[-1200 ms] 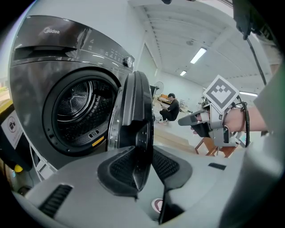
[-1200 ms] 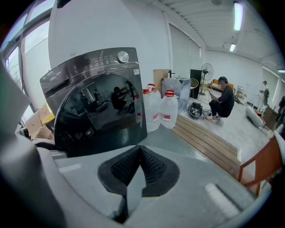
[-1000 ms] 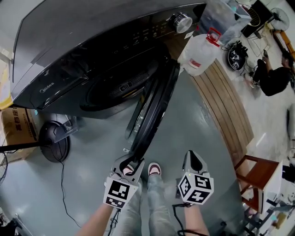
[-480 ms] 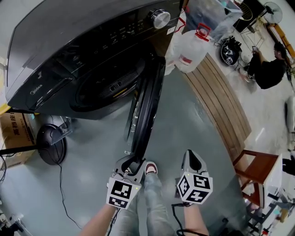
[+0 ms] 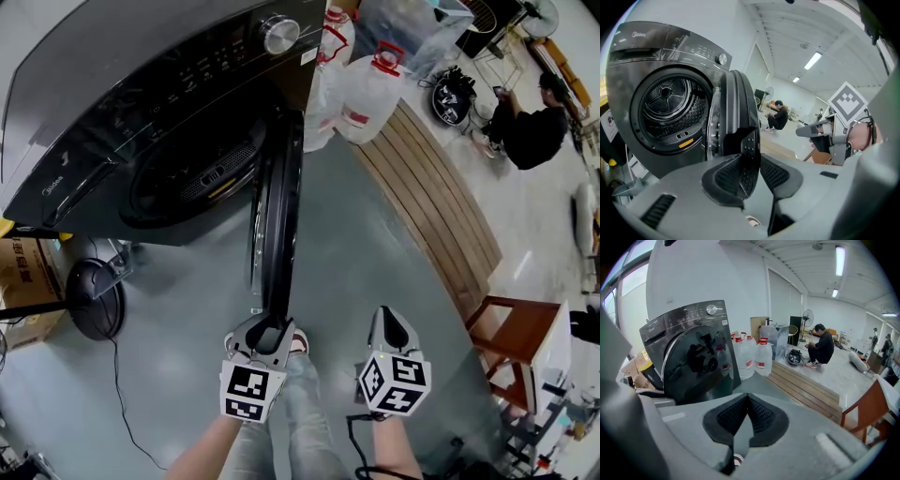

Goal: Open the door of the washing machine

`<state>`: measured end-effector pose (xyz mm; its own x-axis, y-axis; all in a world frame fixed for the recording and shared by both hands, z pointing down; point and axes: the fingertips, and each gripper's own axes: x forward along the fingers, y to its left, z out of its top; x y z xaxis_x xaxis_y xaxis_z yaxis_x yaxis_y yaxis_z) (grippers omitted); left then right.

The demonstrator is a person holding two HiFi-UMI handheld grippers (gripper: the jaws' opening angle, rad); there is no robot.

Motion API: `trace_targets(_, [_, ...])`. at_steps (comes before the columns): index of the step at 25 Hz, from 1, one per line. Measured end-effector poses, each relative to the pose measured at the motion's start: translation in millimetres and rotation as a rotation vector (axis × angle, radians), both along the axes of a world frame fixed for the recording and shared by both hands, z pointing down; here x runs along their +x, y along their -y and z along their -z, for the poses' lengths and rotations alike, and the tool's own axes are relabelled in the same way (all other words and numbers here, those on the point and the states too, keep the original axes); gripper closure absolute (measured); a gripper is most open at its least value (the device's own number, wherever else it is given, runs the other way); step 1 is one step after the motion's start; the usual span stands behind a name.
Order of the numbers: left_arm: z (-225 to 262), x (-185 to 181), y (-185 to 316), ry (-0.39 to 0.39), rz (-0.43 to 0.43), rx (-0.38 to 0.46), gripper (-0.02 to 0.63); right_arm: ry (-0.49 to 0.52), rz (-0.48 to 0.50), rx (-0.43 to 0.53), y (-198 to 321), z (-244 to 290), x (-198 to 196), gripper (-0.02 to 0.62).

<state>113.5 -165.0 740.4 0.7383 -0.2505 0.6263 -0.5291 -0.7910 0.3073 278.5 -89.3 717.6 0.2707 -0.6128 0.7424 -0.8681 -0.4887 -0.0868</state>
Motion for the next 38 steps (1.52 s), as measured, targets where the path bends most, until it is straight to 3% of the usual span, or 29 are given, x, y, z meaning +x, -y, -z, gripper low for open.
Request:
trace_targets(17, [-1,59,-30,0.028,0.028,-0.018,0.488,-0.003,-0.09,0.002,-61,7,47,0.591])
trace_targets(24, [-1,91,-40,0.019,-0.007,-0.03,0.489,-0.004,-0.128,-0.001,-80,7,70,0.591])
trace_targets(38, [1,145,-49,-0.008,0.004,-0.053,0.488,-0.004,-0.231,-0.005,-112,7,103,0.591])
